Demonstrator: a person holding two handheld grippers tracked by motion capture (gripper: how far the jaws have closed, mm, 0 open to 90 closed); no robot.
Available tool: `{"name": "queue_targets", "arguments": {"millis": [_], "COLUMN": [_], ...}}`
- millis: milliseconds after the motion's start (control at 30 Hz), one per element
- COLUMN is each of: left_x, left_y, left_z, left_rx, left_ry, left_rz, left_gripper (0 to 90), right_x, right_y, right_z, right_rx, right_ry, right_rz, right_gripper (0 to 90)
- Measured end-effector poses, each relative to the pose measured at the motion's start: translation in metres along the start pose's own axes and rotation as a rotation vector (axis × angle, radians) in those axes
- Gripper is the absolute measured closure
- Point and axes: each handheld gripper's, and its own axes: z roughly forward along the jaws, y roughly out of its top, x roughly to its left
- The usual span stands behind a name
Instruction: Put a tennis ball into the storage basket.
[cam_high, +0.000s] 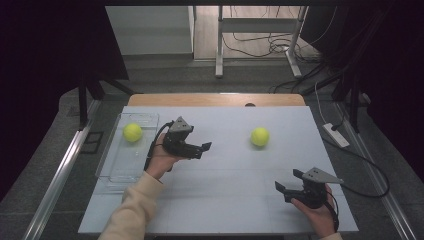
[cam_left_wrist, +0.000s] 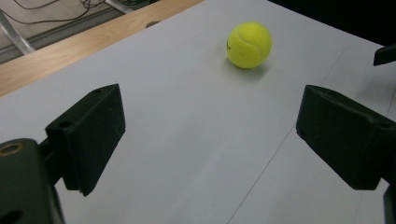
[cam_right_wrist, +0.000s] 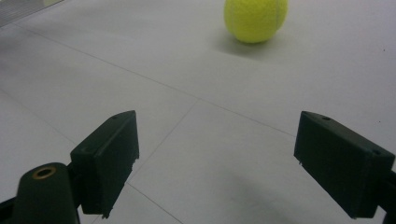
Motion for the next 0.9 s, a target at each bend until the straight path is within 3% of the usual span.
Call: {"name": "queue_targets", "arguments": {"millis": [900], "left_x": [-0.006], "left_y": [0.014], "left_z": [0.031], "left_rx": [0.033], "left_ry": [-0.016], "left_rz": [0.013], "left_gripper": [9.1], "right_x": [-0.003], "right_y": [0.000], "right_z": [0.001], "right_rx": [-0.005], "right_ry": [0.015], "right_rz": [0.003], "right_gripper": [14.1]}}
